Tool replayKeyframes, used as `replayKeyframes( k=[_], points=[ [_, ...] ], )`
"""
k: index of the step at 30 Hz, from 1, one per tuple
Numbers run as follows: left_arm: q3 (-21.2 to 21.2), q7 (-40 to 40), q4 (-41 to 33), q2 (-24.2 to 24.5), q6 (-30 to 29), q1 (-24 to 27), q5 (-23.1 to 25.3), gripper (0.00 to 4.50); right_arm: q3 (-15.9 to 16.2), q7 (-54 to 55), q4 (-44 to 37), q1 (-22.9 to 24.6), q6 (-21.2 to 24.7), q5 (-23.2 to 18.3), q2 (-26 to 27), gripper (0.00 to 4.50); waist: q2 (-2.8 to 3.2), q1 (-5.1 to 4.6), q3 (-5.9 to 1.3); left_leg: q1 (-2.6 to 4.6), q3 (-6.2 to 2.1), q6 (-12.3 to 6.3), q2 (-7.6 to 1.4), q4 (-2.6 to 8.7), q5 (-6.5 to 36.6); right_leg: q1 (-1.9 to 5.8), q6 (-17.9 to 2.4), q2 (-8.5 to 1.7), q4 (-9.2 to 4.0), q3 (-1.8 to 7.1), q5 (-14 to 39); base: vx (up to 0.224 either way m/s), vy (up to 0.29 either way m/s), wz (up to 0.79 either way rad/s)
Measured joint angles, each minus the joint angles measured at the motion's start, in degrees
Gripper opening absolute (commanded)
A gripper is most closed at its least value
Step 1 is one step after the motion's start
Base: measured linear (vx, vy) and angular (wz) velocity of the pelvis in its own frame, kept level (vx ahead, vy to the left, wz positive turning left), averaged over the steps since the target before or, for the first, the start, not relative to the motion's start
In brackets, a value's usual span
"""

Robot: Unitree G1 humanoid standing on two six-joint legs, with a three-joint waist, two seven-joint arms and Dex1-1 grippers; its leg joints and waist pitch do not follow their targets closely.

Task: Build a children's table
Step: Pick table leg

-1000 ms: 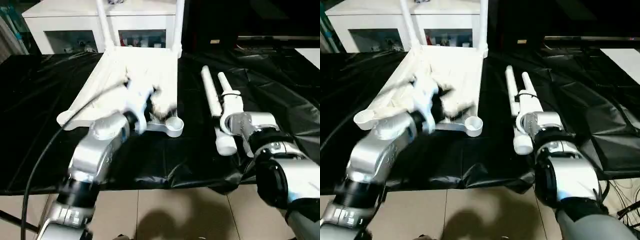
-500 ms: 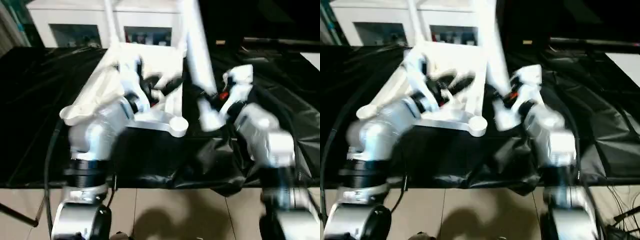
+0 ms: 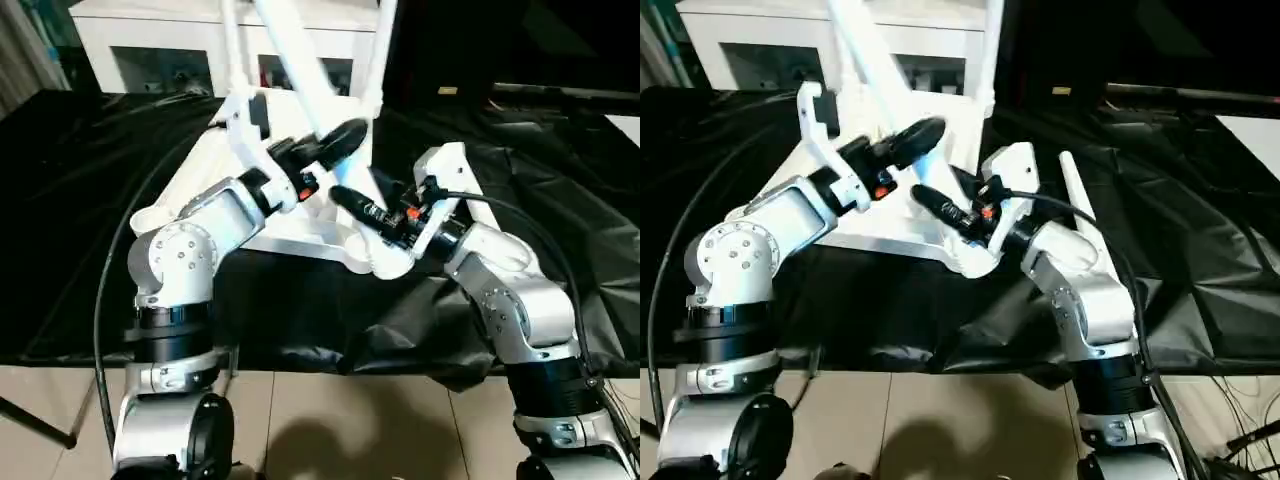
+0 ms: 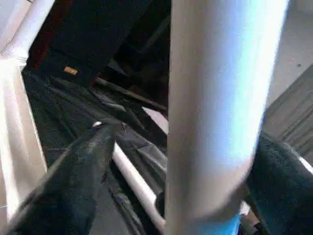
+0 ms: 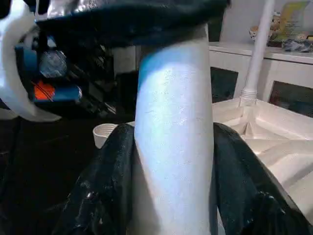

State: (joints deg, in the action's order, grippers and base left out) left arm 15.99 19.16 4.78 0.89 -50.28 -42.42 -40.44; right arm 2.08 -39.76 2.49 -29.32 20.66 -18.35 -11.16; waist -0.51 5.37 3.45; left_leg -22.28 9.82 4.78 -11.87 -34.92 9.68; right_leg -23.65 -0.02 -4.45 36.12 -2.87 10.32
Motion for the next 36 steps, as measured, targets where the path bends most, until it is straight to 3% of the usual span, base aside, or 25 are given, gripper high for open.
replayKeyframes(
  k=[9, 15, 21, 35, 36],
  points=[
    [1.00, -1.19, 0.79, -0.89, -1.05, -2.59, 0.36, 3.22, 0.76, 0.66, -0.04, 0.26, -0.24, 1.47, -0.92, 1.81, 0.12, -0.14, -0.03, -0.05, -0.02, -0.01, 0.00, 0.01, 0.00, -0.01, 0.04, 0.03, -0.16, 0.01, 0.02, 0.000, 0.000, 0.00],
    [-1.05, -2.20, 2.55, -0.13, -0.41, -2.61, 1.48, 2.58, 1.40, 3.34, -0.19, 0.98, -1.15, 4.56, -1.40, 1.81, 0.20, -0.23, -0.04, -0.05, -0.05, 0.00, 0.00, 0.02, 0.00, 0.00, 0.03, 0.04, -0.17, 0.01, 0.02, 0.000, 0.000, 0.00],
    [0.21, -5.66, 5.06, -1.66, 1.65, -4.82, 2.07, 2.01, 2.86, 7.95, -0.13, 0.97, -3.06, 7.76, 0.43, 1.81, 0.24, -0.24, -0.04, -0.01, -0.06, 0.00, 0.00, 0.06, 0.01, 0.01, 0.03, 0.04, -0.17, 0.02, 0.02, 0.000, 0.000, 0.00],
    [1.26, -6.14, 7.20, -1.85, 4.05, -5.19, 1.39, 1.80, 4.90, 11.94, 1.08, 0.35, -5.27, 11.89, 2.00, 1.81, 0.24, -0.27, -0.04, -0.02, -0.04, 0.00, 0.00, 0.09, 0.01, 0.00, 0.04, 0.04, -0.22, 0.02, 0.02, 0.000, 0.000, 0.00],
    [1.14, -5.77, 7.23, -1.50, 4.06, -5.18, 1.40, 1.80, 4.68, 11.87, 1.20, 0.26, -5.26, 11.58, 2.25, 2.36, 0.25, -0.28, -0.03, -0.02, -0.04, 0.00, 0.00, 0.09, 0.01, -0.01, 0.04, 0.04, -0.22, 0.02, 0.02, 0.000, 0.000, 0.00]
  ],
)
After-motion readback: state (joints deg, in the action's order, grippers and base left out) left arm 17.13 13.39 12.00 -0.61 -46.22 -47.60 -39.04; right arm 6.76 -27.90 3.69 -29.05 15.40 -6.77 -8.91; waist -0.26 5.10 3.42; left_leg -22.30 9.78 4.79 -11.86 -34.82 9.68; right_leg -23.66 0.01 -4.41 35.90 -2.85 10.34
